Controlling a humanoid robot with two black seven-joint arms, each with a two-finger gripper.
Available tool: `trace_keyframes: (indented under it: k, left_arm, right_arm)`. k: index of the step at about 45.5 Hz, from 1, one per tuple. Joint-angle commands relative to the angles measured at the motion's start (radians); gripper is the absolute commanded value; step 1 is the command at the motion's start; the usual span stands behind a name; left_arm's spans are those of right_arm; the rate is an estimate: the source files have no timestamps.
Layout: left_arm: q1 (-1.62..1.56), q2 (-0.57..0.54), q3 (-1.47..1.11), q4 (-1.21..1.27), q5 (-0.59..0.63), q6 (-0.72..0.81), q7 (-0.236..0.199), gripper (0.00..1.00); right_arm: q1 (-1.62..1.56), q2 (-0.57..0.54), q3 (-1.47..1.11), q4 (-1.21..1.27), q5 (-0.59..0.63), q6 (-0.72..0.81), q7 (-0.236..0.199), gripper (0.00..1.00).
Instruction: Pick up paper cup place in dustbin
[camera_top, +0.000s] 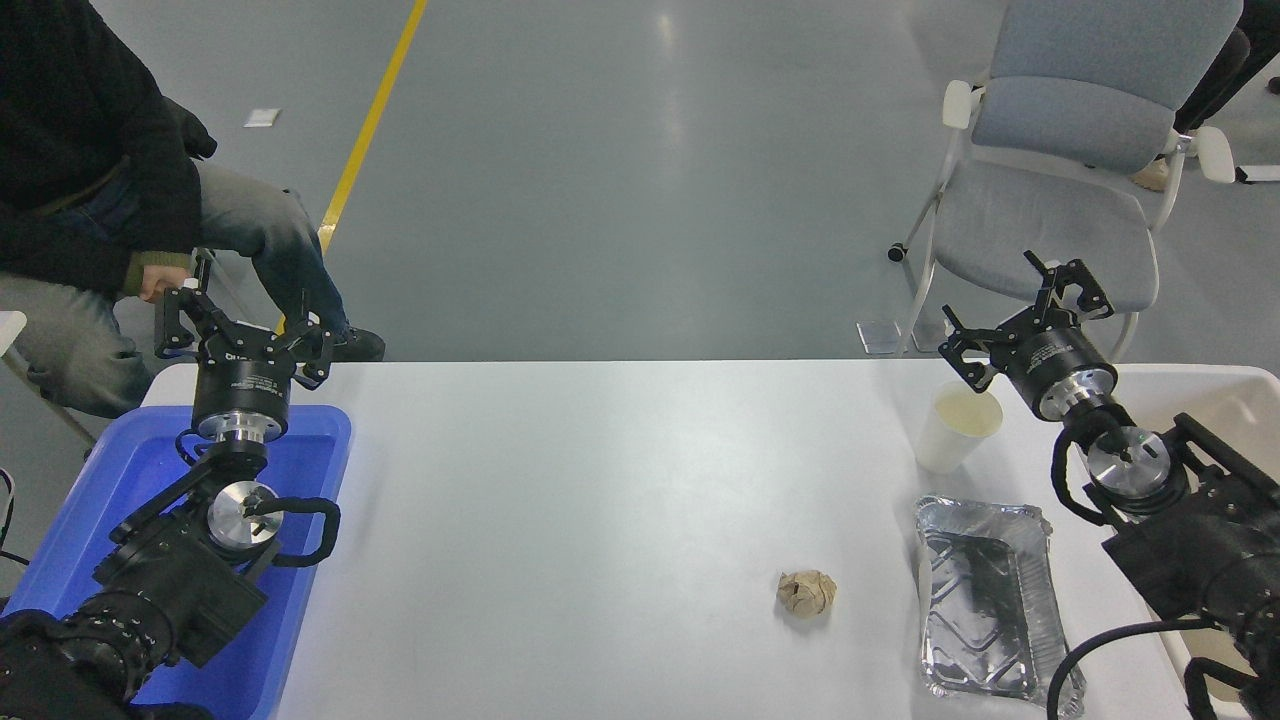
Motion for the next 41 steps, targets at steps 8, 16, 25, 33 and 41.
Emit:
trace_keyframes:
  k: [8,16,25,33,41]
  left_arm:
    - [0.0,0.0,-0.003,0.0,0.0,0.0,0.0,0.99]
    - [0.0,0.0,-0.003,0.0,0.0,0.0,0.0,0.99]
    - [0.0,0.0,-0.003,0.0,0.0,0.0,0.0,0.99]
    - [0.0,0.0,-0.003,0.0,0.0,0.0,0.0,0.99]
    - [0.0,0.0,-0.003,0.0,0.0,0.0,0.0,0.99]
  right_arm:
    - [0.004,-0.003,0.0,-0.001,-0.003,0.0,-0.002,1.0]
    - [0.02,-0.003,-0.003,0.008,-0.02,-0.003,-0.005,1.0]
    - [0.047,-0.011,-0.109,0.054,-0.021,-0.009,-0.005,1.0]
    - [0.07,-0.164,-0.216,0.218,-0.035,-0.018,-0.008,1.0]
    - [0.147,-0.314,-0.33,0.348,-0.098,-0.095,-0.037,1.0]
